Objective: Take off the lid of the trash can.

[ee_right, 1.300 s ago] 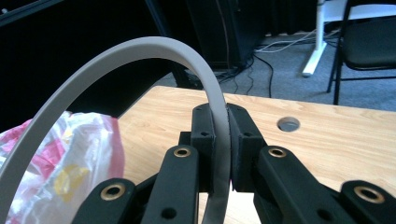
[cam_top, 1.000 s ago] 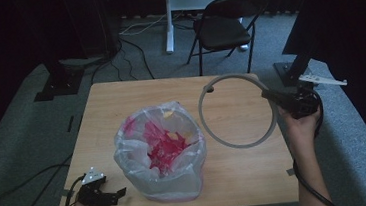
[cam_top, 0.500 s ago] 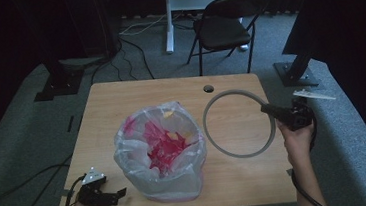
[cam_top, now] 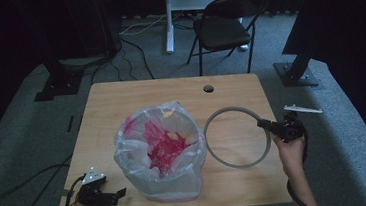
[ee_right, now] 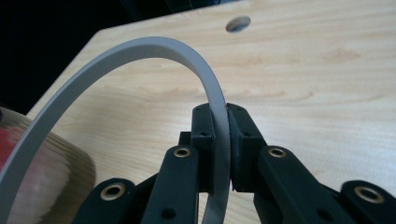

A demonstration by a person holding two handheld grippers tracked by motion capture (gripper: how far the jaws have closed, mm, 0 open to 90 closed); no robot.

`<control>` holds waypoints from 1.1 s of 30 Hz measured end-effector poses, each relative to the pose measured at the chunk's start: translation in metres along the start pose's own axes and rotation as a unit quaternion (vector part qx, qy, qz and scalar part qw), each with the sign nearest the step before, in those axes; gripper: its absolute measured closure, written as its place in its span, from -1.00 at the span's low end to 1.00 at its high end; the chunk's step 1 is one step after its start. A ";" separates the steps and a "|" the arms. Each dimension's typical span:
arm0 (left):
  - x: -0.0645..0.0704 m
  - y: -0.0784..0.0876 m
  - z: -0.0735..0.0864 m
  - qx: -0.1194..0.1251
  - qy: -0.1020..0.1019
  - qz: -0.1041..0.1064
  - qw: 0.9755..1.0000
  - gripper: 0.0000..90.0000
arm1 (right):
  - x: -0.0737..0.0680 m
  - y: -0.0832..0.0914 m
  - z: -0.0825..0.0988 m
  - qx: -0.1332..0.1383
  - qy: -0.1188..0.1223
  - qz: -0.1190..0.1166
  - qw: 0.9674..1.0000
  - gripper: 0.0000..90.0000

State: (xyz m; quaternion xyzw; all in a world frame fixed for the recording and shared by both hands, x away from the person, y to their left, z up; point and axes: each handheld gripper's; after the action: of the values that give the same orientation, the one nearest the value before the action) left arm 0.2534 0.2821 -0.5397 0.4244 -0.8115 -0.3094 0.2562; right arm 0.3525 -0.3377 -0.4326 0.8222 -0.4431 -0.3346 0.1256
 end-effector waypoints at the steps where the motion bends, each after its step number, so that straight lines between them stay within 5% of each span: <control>1: 0.000 0.000 0.000 0.000 0.000 0.000 1.000 -1.00 | 0.002 -0.002 0.003 -0.003 -0.001 0.001 1.000 0.83; 15: 0.000 0.000 0.000 0.001 0.001 0.001 1.000 -1.00 | 0.025 -0.022 0.040 -0.039 -0.023 0.011 0.999 0.83; 33: -0.001 0.000 0.000 0.001 0.002 0.001 1.000 -1.00 | 0.040 -0.045 0.059 -0.079 -0.036 0.025 0.996 0.83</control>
State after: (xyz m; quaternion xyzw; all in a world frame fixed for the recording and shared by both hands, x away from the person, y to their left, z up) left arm 0.2540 0.2829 -0.5398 0.4245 -0.8118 -0.3071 0.2579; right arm 0.3574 -0.3389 -0.5169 0.7859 -0.4398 -0.3946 0.1825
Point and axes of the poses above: each handheld gripper's, and its own axes: y roughly backward along the jaws, z roughly out of its underside, x roughly to its right, and after that the axes turned 3 degrees about -z, right-handed
